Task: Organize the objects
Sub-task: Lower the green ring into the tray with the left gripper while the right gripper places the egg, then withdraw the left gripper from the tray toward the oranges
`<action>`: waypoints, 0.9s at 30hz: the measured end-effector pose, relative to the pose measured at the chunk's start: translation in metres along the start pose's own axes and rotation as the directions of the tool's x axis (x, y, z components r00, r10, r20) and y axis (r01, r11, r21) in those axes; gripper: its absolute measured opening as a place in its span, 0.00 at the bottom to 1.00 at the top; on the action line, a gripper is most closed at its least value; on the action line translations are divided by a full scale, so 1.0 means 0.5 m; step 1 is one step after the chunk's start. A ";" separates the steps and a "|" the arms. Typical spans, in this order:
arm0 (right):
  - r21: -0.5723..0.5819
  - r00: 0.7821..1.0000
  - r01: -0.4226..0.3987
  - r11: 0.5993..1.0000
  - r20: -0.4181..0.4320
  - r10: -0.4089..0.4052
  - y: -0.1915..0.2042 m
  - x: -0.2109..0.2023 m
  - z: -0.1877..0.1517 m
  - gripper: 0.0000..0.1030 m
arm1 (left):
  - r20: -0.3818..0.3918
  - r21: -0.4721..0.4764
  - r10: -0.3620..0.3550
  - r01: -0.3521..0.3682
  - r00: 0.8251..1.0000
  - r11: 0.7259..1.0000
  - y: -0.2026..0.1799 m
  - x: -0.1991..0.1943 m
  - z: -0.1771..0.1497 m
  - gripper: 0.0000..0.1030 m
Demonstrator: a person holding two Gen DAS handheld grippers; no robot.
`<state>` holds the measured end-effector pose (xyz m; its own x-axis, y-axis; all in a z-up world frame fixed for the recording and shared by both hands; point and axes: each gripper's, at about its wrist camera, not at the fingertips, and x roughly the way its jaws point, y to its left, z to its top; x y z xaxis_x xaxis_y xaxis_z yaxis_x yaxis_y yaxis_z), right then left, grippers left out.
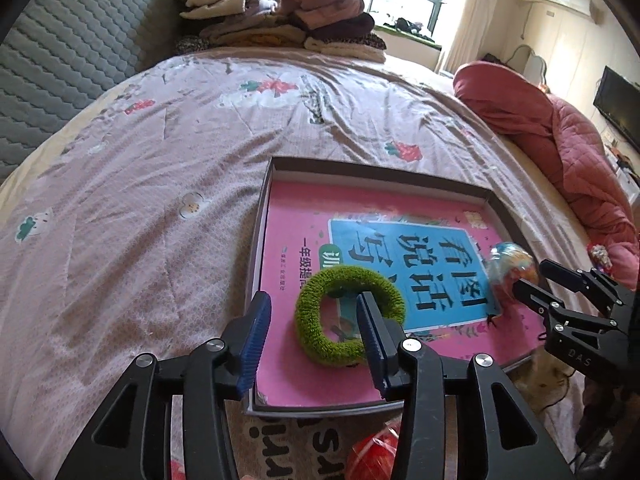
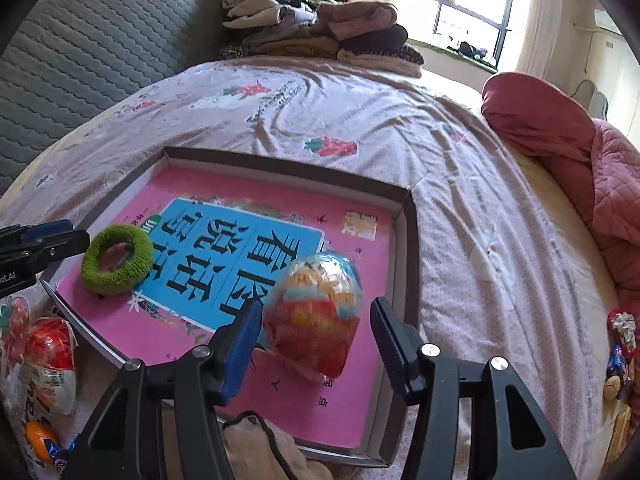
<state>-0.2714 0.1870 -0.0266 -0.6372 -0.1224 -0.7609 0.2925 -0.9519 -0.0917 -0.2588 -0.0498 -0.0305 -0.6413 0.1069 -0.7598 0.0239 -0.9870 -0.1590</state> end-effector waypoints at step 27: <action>0.008 0.952 -0.024 1.000 0.305 0.020 0.056 -0.265 -0.083 0.57 | 0.185 0.099 -0.046 0.028 0.982 0.995 -0.069 -0.277 -0.091 0.59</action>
<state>-0.1495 0.1879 0.0450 -0.8182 -0.2214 -0.5306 0.3020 -0.9508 -0.0688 -0.1361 -0.0253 0.0516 -0.7724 0.1284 -0.6220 -0.0701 -0.9906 -0.1175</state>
